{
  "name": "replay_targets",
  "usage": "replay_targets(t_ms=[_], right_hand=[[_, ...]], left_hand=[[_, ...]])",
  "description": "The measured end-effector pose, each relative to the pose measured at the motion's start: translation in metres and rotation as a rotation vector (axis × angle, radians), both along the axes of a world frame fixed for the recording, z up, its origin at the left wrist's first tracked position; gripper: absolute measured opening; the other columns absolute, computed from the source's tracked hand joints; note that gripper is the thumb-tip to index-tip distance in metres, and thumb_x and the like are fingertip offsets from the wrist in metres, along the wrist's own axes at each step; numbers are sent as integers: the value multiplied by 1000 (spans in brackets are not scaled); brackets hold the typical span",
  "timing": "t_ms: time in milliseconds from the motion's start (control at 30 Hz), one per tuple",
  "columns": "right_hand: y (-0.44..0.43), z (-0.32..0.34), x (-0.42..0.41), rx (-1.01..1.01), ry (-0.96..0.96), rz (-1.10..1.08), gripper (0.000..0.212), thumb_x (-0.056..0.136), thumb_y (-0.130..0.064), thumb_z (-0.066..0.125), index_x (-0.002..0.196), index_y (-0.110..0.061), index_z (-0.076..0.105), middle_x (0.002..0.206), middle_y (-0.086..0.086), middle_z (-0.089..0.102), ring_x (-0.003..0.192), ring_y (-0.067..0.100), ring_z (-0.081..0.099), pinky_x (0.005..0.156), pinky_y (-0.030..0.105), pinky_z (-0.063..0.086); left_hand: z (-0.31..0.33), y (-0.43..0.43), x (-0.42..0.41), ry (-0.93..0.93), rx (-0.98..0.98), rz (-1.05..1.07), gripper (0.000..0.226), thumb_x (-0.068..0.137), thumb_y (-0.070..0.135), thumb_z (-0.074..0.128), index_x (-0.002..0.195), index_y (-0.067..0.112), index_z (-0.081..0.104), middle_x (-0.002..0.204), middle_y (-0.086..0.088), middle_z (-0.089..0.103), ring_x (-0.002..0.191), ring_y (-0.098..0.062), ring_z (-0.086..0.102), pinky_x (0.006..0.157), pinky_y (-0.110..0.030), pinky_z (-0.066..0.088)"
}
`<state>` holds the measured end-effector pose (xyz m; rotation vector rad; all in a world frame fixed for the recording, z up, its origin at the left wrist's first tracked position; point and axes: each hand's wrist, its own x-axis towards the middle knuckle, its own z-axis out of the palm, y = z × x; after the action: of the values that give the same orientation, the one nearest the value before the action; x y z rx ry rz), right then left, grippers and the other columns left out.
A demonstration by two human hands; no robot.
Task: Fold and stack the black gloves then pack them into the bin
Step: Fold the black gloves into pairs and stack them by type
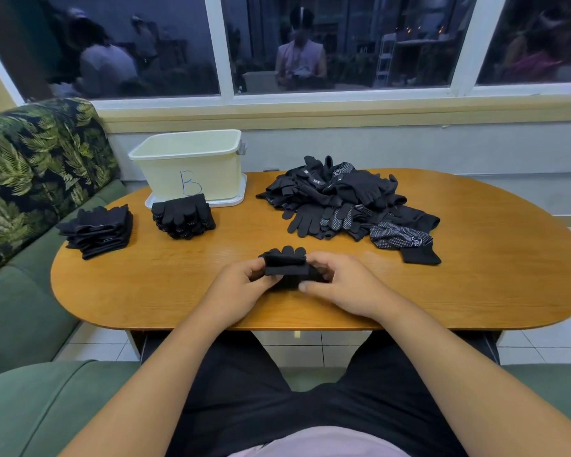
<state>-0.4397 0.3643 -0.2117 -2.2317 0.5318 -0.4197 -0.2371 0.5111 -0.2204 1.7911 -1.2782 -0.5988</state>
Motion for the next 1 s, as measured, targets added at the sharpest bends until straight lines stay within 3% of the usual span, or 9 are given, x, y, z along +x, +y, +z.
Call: replay_targets(t_ms=[100,267,367,500,600,733,833,900,1000], right_hand=[[-7,0,12,16,-58,-104,16,103,-29,71,113,-40,78,98,-13,78,92,4,71,89,36,58],[-20,-1,33,68,-5,-217,16,103,-41,67,105,-32,81,92,-11,80,90,5,74,90,41,61],[-24,-5,43,21,22,-354,17,98,-43,74,92,-29,81,76,-5,77,78,8,71,77,35,59],[-21,-6,49,-41,45,-453,19,94,-41,79,81,-26,77,66,-7,71,69,7,66,66,27,52],[-18,-10,52,-129,58,-494,23,93,-41,78,77,-26,73,69,-7,70,70,8,66,65,28,52],[-13,-17,56,-277,91,-510,19,94,-40,75,87,-25,65,85,-10,66,81,13,64,66,31,51],[-11,-24,53,-500,16,-402,17,96,-28,73,106,-22,61,107,-5,56,95,17,57,78,33,52],[-12,-26,51,-643,-33,-217,21,97,-11,68,117,-19,67,122,-2,56,112,20,53,95,35,52],[-18,-23,53,-636,42,36,42,98,2,58,131,-18,72,139,-3,63,129,21,54,110,38,49]], left_hand=[[8,-4,2,45,24,-23,28,105,32,66,130,43,72,117,29,75,113,12,65,98,-20,47],[9,-23,8,42,88,141,36,102,46,67,136,38,58,100,13,80,101,-4,72,97,-38,54],[5,-31,8,19,94,236,47,99,40,72,140,38,48,101,11,75,103,-7,68,91,-36,51],[-1,-33,-2,-134,41,261,35,101,30,69,127,42,49,100,11,66,91,-11,67,79,-34,54],[-4,-36,-6,-237,15,244,30,106,24,59,130,42,54,102,10,64,86,-6,61,68,-24,44],[-9,-44,-4,-328,103,219,38,111,25,47,143,36,63,122,6,55,93,-4,51,75,-16,37],[-9,-46,-6,-362,125,220,40,112,28,46,149,32,61,124,6,53,97,-9,52,84,-24,42],[-11,-46,-6,-397,119,215,40,111,30,47,148,35,61,120,5,53,93,-10,55,80,-26,44],[-12,-44,-7,-446,98,230,37,110,32,50,145,37,62,115,5,53,94,-13,58,78,-28,46]])
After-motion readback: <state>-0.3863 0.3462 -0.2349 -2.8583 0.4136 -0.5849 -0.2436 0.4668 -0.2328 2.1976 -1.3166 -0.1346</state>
